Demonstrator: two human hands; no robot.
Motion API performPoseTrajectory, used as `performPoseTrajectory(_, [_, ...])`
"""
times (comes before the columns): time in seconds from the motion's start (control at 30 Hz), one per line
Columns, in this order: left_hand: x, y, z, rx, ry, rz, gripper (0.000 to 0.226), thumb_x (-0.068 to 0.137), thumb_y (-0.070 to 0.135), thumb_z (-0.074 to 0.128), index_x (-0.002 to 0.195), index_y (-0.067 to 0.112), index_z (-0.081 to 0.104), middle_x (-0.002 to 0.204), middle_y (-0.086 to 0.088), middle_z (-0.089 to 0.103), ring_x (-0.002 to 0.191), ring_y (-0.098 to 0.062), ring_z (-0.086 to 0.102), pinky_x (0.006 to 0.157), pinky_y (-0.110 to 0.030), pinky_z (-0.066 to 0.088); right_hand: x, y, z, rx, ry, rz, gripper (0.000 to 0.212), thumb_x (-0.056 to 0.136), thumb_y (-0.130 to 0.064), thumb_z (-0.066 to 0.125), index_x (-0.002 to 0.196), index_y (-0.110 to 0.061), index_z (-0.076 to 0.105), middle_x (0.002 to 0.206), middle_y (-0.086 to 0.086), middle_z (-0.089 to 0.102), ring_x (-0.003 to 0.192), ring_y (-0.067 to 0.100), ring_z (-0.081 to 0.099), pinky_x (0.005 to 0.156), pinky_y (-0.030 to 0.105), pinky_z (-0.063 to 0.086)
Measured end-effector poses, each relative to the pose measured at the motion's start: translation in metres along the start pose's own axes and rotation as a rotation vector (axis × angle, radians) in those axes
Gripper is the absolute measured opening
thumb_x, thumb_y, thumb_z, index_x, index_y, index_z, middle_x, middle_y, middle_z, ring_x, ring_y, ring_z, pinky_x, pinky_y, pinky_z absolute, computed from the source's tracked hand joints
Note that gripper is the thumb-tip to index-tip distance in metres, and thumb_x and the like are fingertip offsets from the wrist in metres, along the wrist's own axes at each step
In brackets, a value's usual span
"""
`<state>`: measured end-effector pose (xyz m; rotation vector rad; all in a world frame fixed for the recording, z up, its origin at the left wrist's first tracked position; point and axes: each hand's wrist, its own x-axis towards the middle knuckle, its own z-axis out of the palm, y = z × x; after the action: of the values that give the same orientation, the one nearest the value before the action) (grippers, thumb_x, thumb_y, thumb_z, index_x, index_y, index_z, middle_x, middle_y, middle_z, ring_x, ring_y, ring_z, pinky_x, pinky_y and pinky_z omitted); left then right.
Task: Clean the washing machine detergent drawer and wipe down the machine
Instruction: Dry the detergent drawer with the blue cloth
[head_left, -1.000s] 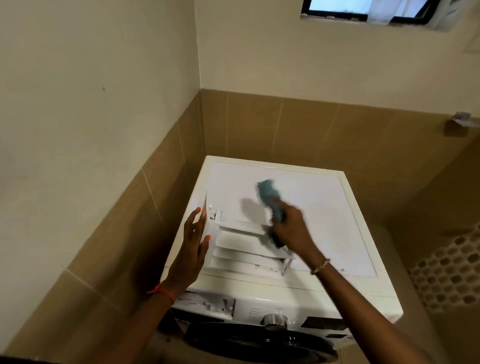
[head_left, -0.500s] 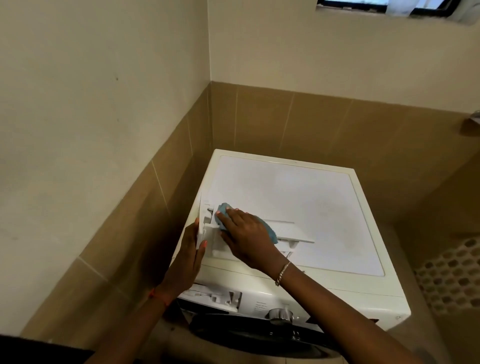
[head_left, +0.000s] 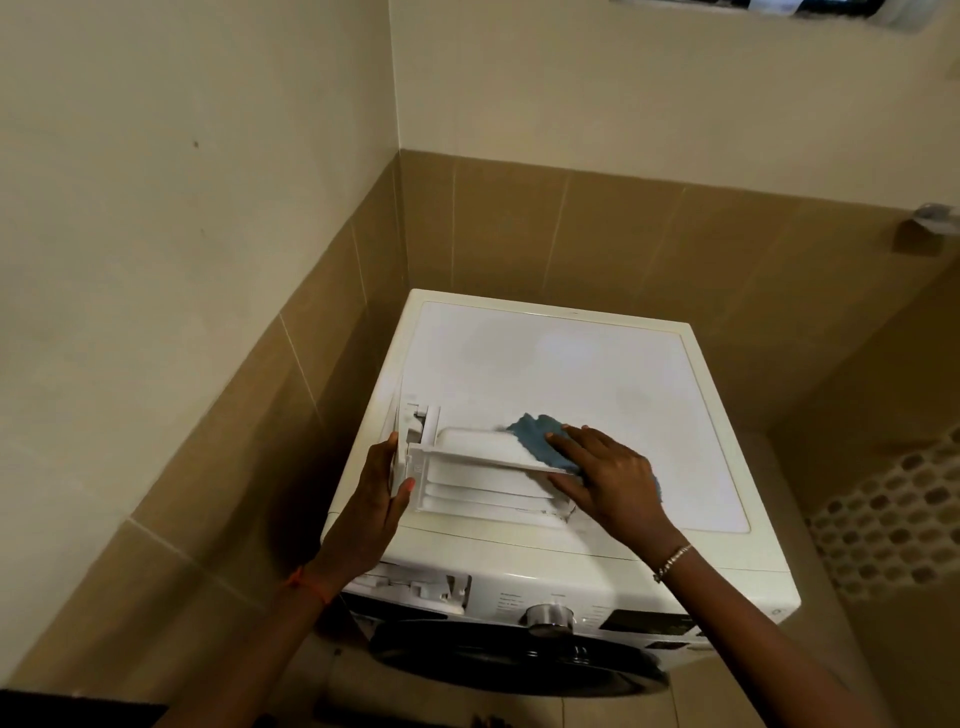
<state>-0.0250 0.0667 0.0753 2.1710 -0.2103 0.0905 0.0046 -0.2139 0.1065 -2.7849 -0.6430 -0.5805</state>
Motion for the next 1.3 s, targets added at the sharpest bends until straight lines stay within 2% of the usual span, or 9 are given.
performPoseTrajectory(0.07, [0.003,-0.006,0.000,-0.044,-0.029,-0.024,0.059,0.096,0.025,0.042,0.127,0.049,-0.001,0.142,0.023,0.009,0.137,-0.011,0.028,0.100,-0.041,0.046,-0.005,0.009,-0.003,0.163,-0.003,0.159,0.041,0.080,-0.045,0.062,0.110,-0.018,0.068,0.108,-0.003,0.069,0.089,0.019,0.069,0.064,0.020,0.052])
performPoseTrajectory(0.2, [0.005,0.005,-0.012,-0.372,-0.080,-0.077,0.076,0.070,0.074,0.052,0.133,0.050,0.015,0.141,0.027,0.027,0.129,0.005,0.034,0.103,-0.012,0.036,0.003,0.017,-0.016,0.596,-0.167,0.483,0.056,0.059,-0.030,0.087,0.110,-0.027,0.065,0.099,-0.015,0.066,0.083,0.007,0.063,0.071,0.011,0.049])
performPoseTrajectory(0.33, [0.028,0.017,-0.033,-0.581,-0.064,-0.337,0.069,0.068,0.077,0.040,0.119,0.033,0.050,0.112,0.005,0.061,0.105,-0.012,0.057,0.102,-0.040,0.039,0.009,0.026,-0.031,0.935,-0.294,0.590,0.049,0.059,-0.014,0.086,0.098,-0.032,0.064,0.094,-0.013,0.068,0.076,-0.007,0.063,0.068,0.011,0.051])
performPoseTrajectory(0.5, [0.081,0.036,-0.068,-0.491,-0.366,-0.691,0.125,0.042,0.100,0.030,0.115,0.003,0.061,0.106,-0.015,0.064,0.097,-0.034,0.058,0.080,-0.042,0.045,0.009,0.033,-0.032,1.040,-0.311,0.674,0.045,0.060,-0.002,0.083,0.095,-0.026,0.066,0.094,-0.007,0.070,0.082,0.006,0.065,0.068,0.012,0.052])
performPoseTrajectory(0.67, [0.097,0.049,-0.051,-0.390,-0.220,-0.619,0.059,0.077,0.059,0.060,0.106,0.008,0.063,0.097,-0.012,0.062,0.082,-0.025,0.057,0.068,-0.034,0.047,0.012,0.035,-0.032,1.045,-0.285,0.652,0.048,0.062,0.001,0.081,0.099,-0.026,0.067,0.102,-0.011,0.067,0.090,-0.003,0.061,0.073,0.006,0.047])
performPoseTrajectory(0.83, [0.085,0.034,-0.050,-0.613,-0.131,-0.424,0.018,0.089,0.018,0.059,0.105,0.008,0.057,0.103,-0.007,0.065,0.093,-0.019,0.062,0.090,-0.037,0.047,0.005,0.048,-0.029,1.291,-0.227,0.651,0.066,0.071,0.012,0.068,0.127,-0.019,0.054,0.124,-0.004,0.060,0.112,0.013,0.058,0.084,0.018,0.052])
performPoseTrajectory(1.0, [0.063,0.005,-0.043,-0.686,-0.125,-0.311,0.037,0.078,-0.004,0.064,0.112,0.008,0.053,0.109,-0.002,0.065,0.105,-0.017,0.060,0.085,-0.023,0.053,0.012,0.054,-0.032,1.597,-0.064,0.854,0.056,0.074,0.002,0.063,0.128,-0.005,0.052,0.122,0.012,0.062,0.101,0.018,0.067,0.078,0.021,0.055])
performPoseTrajectory(1.13, [0.040,-0.016,-0.035,-0.710,-0.235,-0.342,0.079,0.044,0.028,0.090,0.114,0.016,0.055,0.110,0.007,0.070,0.108,-0.006,0.062,0.083,-0.021,0.053,0.026,0.027,-0.029,1.276,-0.082,0.800,0.039,0.085,0.009,0.051,0.111,-0.018,0.060,0.111,0.009,0.065,0.095,0.021,0.065,0.078,0.023,0.054])
performPoseTrajectory(1.3, [0.018,-0.035,-0.019,-0.569,-0.258,-0.363,0.074,0.054,0.005,0.084,0.119,0.021,0.051,0.123,0.003,0.061,0.120,-0.019,0.054,0.085,-0.026,0.054,0.045,-0.042,0.002,0.859,-0.071,0.576,0.049,0.083,0.016,0.047,0.124,-0.010,0.053,0.116,-0.003,0.059,0.101,0.020,0.058,0.082,0.015,0.045])
